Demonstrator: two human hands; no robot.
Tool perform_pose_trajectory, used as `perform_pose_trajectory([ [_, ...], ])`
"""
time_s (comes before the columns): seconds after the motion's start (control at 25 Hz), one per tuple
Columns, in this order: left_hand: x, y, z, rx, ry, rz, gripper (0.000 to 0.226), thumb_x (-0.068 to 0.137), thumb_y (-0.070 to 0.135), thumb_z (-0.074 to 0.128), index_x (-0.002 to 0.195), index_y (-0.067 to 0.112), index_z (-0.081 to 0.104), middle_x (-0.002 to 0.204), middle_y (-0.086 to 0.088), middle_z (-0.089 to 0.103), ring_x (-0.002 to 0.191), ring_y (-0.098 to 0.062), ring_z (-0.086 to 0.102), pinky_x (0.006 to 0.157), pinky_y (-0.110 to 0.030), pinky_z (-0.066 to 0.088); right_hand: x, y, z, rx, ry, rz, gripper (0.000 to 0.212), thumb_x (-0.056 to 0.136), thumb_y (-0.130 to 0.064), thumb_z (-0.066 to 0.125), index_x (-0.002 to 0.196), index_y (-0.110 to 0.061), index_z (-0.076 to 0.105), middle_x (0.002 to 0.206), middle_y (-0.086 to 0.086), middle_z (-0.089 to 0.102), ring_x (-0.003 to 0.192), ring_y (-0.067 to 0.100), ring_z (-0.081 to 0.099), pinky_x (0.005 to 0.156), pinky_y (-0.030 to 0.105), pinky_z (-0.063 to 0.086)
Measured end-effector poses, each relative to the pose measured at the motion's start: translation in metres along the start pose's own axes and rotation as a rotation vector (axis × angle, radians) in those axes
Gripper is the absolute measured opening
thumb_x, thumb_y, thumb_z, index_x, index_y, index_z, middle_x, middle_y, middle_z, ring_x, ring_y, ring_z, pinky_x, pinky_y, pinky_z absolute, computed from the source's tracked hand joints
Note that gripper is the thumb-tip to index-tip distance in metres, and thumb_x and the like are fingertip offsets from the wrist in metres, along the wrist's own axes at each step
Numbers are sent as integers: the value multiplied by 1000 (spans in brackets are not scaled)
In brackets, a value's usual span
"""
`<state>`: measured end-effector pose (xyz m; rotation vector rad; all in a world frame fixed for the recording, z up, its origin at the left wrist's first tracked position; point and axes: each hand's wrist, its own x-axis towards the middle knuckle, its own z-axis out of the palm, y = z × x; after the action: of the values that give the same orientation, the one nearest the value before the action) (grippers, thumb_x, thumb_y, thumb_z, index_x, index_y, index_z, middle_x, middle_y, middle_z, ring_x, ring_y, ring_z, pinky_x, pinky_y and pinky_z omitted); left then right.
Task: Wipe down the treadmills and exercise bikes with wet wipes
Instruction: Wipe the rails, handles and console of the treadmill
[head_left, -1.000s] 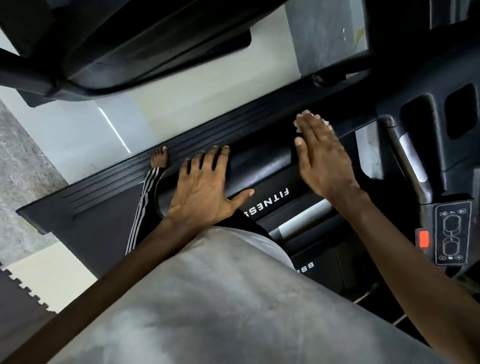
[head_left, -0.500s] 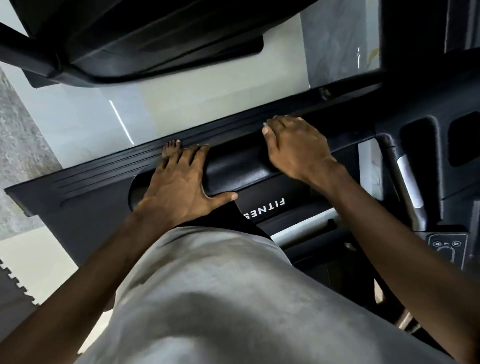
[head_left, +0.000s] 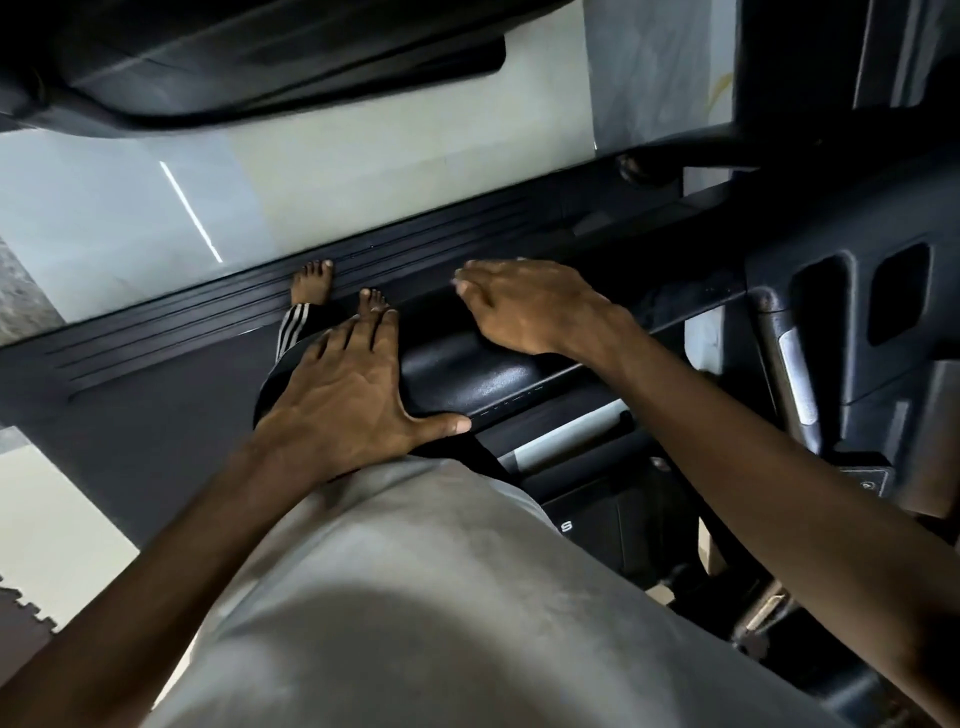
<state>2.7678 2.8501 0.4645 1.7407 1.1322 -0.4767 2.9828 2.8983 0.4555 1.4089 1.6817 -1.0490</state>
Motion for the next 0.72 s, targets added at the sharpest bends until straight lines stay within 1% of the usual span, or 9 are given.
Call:
perform_pose_trajectory([
  [0.12, 6, -4, -4, -31, -31, 32, 137, 58, 101, 40, 160, 14, 11, 167, -10, 15, 153, -26, 17, 123, -40, 16, -3, 26, -4, -78, 75, 260, 66, 95, -43, 12, 135, -17, 57, 149, 5, 51, 136, 28, 49, 115, 44, 36],
  [0.16, 7, -4, -5, -38, -41, 40, 137, 57, 101, 41, 160, 15, 10, 167, -10, 15, 153, -26, 17, 123, -41, 17, -2, 24, -5, -77, 80, 290, 65, 95, -43, 13, 131, -16, 59, 146, 8, 53, 133, 30, 51, 113, 44, 38],
  [0.24, 11, -5, -7, -59, -78, 44, 138, 58, 101, 42, 160, 16, 7, 167, -11, 14, 153, -27, 15, 124, -43, 17, 4, 3, -4, -2, 40, 176, 59, 100, -44, 17, 131, -17, 60, 145, 7, 54, 133, 29, 51, 113, 43, 38],
  [0.32, 14, -3, -9, -59, -97, 48, 139, 57, 100, 44, 160, 16, 6, 167, -12, 13, 154, -28, 13, 123, -44, 18, 8, -18, 3, 30, -10, 15, 54, 105, -42, 21, 140, -19, 54, 152, 2, 49, 140, 23, 44, 118, 40, 31],
  [0.36, 15, -3, -10, -53, -98, 54, 138, 58, 100, 44, 160, 15, 7, 167, -12, 13, 154, -29, 12, 123, -44, 19, 6, -18, 3, 18, 8, 5, 51, 106, -40, 23, 142, -19, 53, 152, -1, 48, 141, 22, 44, 119, 38, 30],
  [0.48, 18, -1, -8, -36, -65, 102, 130, 65, 94, 49, 160, 16, 9, 167, -8, 15, 154, -30, 13, 123, -44, 20, -19, 21, 1, -73, 235, 232, 47, 106, -37, 28, 134, -18, 60, 144, 3, 57, 131, 26, 54, 112, 37, 37],
  [0.56, 18, 5, -2, -37, 3, 143, 122, 69, 88, 53, 159, 16, 14, 164, -7, 21, 151, -29, 21, 122, -44, 22, -43, 31, 15, -52, 431, 327, 52, 105, -38, 26, 136, -14, 60, 144, 7, 56, 134, 26, 50, 117, 37, 32],
  [0.64, 17, 13, 6, -9, 101, 174, 115, 69, 84, 49, 157, 15, 23, 160, -10, 32, 145, -31, 32, 119, -47, 28, -62, 19, 40, 17, 564, 259, 51, 106, -36, 27, 143, -13, 54, 152, 8, 48, 143, 25, 41, 122, 40, 25],
  [0.72, 18, 23, 12, 34, 151, 187, 113, 69, 82, 44, 156, 13, 28, 157, -13, 37, 142, -34, 37, 117, -51, 31, -81, 20, 60, 73, 635, 179, 47, 107, -31, 33, 149, -15, 47, 158, 4, 40, 148, 21, 32, 123, 42, 21],
])
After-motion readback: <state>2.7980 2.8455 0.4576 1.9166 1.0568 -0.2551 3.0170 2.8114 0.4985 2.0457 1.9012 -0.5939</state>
